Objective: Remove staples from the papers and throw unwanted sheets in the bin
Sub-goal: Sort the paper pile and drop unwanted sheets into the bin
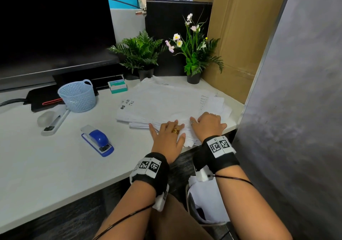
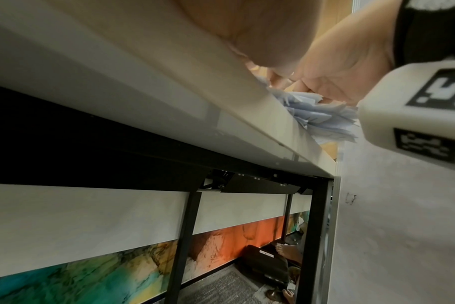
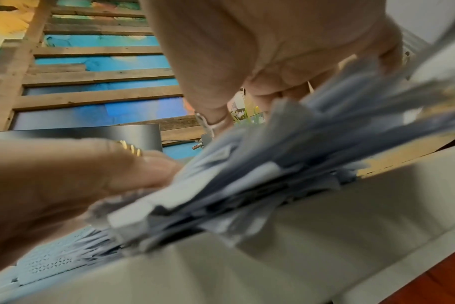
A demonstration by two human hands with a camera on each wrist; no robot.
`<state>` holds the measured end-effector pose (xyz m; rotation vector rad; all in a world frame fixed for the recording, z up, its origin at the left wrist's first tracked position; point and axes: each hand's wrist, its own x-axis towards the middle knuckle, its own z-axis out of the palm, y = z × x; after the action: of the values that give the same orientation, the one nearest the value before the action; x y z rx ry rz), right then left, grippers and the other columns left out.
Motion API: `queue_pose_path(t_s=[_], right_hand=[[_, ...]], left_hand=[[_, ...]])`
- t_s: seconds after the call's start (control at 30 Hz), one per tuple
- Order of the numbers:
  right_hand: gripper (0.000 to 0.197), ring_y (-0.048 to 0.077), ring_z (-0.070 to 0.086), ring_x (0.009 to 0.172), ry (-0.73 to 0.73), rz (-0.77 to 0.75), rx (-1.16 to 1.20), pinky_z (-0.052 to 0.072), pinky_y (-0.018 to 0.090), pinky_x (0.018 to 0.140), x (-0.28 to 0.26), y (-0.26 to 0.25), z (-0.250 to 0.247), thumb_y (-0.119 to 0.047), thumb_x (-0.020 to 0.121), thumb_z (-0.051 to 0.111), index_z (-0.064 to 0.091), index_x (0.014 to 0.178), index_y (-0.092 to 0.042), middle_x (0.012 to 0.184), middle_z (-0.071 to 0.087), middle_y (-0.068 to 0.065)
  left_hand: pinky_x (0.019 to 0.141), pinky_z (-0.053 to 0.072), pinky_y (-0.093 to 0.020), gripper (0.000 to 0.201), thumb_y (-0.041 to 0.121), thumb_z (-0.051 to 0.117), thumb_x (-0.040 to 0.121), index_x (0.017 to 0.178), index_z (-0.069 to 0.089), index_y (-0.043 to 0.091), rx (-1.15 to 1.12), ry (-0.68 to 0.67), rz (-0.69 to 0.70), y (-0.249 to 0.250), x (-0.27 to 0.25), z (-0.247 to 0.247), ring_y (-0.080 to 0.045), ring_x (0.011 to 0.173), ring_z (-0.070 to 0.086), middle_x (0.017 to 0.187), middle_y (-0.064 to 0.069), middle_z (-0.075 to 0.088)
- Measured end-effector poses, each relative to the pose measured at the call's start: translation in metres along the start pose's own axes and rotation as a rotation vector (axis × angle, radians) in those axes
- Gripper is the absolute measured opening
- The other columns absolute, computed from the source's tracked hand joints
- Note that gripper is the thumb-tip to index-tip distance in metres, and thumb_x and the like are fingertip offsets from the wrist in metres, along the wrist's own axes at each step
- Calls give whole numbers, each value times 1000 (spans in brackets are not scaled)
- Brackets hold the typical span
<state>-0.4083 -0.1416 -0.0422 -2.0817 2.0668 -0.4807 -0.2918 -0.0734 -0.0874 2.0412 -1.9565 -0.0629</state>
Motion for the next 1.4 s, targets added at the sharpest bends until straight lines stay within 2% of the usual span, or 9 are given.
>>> queue_pose_path(t_s=[0.4,0.5,0.67,0.83,0.93,1.03,1.13,1.27,1.4], right_hand=[[32,26,44,118,-53,38,-54,30,39,98,3,-18,-5,-40,94,48,59,109,-14,117,59,6],[25,29,51,106,53,-120,185,39,31,87,0,-18,-1,-25,95,49,57,107,-4,112,58,15],[10,22,47,87,192,-192,659,26,15,68,-5,-14,-7,-3,88,56,49,83,-6,107,51,15],[47,20,53,98,97,26,994,35,17,79,-7,-10,-18,4,85,55,37,127,-7,97,54,2],[39,27,54,109,-128,137,985,40,25,94,3,-9,-17,-4,88,53,44,126,-3,113,58,4],[27,34,52,116,-249,53,807,41,38,102,6,-14,-20,-6,93,48,54,118,0,127,56,19],[38,34,48,119,-149,-79,604,36,30,98,2,-18,-24,-3,94,42,43,132,-2,130,53,19],[47,16,52,101,75,-239,821,35,13,80,-17,-20,-40,10,90,39,47,131,-9,113,57,7],[39,7,52,109,166,-416,1118,39,15,92,-32,-26,-59,3,94,46,48,129,-15,118,55,-5]], left_hand=[[104,-18,-66,61,46,6,90,146,24,33,41,8,3,0,0,2,-16,142,11,155,8,18],[103,-21,-63,69,55,-1,85,146,25,33,-25,70,16,-2,0,5,-14,141,11,154,8,20],[105,-23,-57,66,55,8,86,146,24,33,-148,172,41,-2,-4,4,-12,141,13,152,5,22],[103,-27,-54,65,54,7,87,145,28,32,-130,166,73,0,-9,0,-13,140,16,151,7,27],[105,-24,-54,70,56,3,84,143,31,32,-153,133,89,-1,-12,-2,-10,138,20,147,11,32],[108,-21,-53,71,58,3,83,142,33,34,-195,103,73,-3,-15,-5,-8,137,20,145,11,34],[108,-20,-54,68,59,6,84,141,33,34,-198,106,49,-9,-24,-10,-7,137,20,144,11,34],[107,-24,-51,65,59,11,84,141,34,36,-155,222,60,-23,-36,-35,-7,138,18,147,10,31],[108,-14,-60,50,48,30,89,135,43,34,-68,431,81,-32,-44,-86,-14,136,22,145,4,35]])
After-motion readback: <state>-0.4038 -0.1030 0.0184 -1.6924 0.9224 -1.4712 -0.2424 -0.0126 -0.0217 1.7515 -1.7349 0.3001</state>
